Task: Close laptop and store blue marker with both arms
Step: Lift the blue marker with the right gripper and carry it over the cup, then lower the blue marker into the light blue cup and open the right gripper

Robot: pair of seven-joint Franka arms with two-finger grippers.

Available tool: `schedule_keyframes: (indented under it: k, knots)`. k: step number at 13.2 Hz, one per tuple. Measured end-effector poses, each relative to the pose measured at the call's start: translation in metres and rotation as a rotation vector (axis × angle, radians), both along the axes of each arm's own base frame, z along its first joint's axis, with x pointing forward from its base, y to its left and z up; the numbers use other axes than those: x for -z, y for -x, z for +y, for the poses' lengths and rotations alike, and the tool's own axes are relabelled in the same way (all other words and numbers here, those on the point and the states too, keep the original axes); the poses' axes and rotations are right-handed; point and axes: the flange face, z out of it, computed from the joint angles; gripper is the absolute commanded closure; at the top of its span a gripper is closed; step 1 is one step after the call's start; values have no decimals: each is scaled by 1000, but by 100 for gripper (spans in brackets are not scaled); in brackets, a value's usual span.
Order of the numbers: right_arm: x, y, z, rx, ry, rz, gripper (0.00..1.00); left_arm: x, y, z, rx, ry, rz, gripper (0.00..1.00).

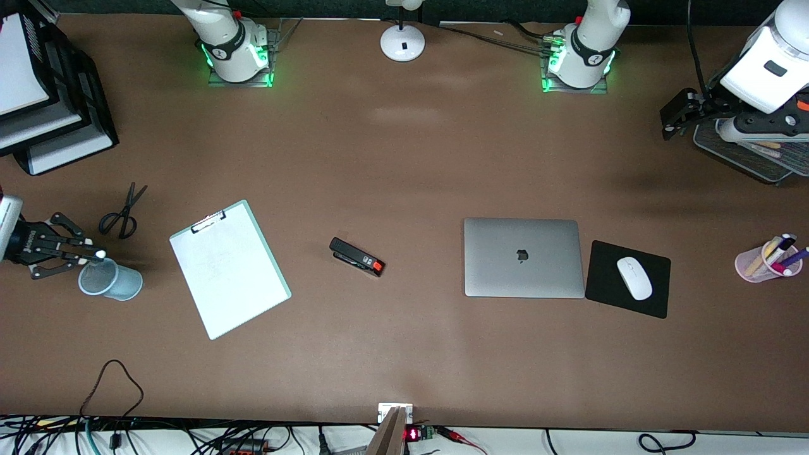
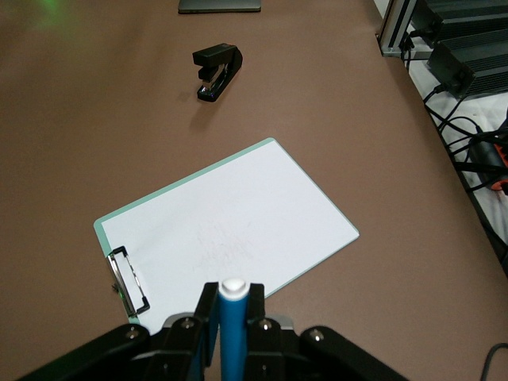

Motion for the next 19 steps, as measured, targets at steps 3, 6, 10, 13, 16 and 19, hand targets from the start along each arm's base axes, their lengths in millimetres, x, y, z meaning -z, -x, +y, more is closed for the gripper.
schedule_keyframes:
  k: [3, 6, 10, 13, 16, 19]
  knots:
    - [24, 0, -5, -1, -42, -9, 98, 1, 0, 0, 0, 0, 1, 0]
    - [33, 0, -12, -6, -54, -28, 98, 0, 0, 4, -6, 0, -1, 0]
    - [26, -3, -16, 13, -58, -54, 97, -1, 0, 7, -11, 1, -3, 0]
    - [27, -3, -19, 20, -55, -61, 97, -1, 0, 7, -11, 1, -3, 0]
    - [39, -1, -29, 31, -83, -77, 97, -1, 0, 7, -11, 1, -3, 0]
    - [56, 3, -40, 40, -102, -77, 97, -2, 0, 7, -11, 1, -4, 0]
